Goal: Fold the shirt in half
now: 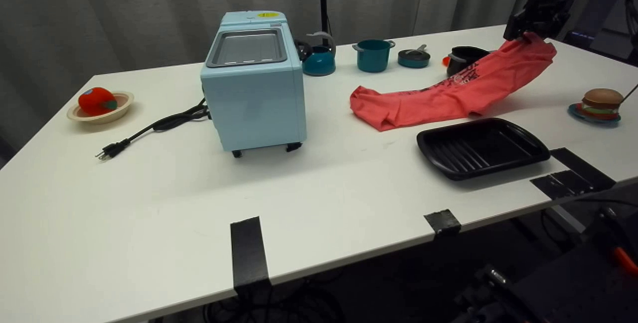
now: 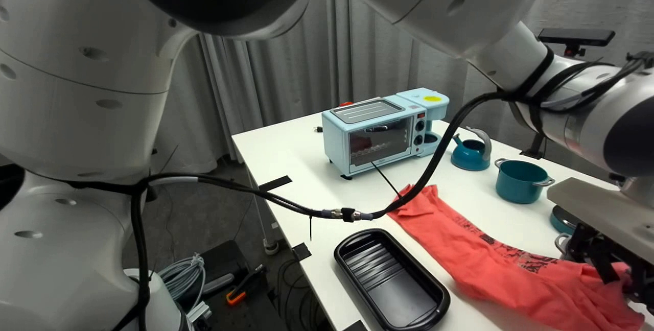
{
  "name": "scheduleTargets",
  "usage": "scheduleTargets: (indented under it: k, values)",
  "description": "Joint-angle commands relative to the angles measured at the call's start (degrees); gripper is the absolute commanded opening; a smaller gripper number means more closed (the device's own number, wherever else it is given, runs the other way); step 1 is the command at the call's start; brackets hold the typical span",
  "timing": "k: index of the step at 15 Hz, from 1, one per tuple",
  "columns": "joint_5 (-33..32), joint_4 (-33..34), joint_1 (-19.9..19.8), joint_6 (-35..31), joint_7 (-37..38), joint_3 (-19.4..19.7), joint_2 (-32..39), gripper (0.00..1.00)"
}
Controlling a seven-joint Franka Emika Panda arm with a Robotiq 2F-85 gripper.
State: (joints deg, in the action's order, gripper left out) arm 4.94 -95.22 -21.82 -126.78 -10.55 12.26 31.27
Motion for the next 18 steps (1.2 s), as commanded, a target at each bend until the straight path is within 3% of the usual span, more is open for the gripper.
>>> scheduleTargets:
  k: [1, 8, 18]
  values:
    - [0.41, -5.28, 1.28, 1.06, -0.87, -2.27, -5.83, 0.0]
    - [4.95, -13.51, 6.33, -1.55, -0.94, -8.08, -12.19, 0.0]
    - [24.32, -25.1, 10.41, -10.54, -8.93, -15.12, -20.6, 0.0]
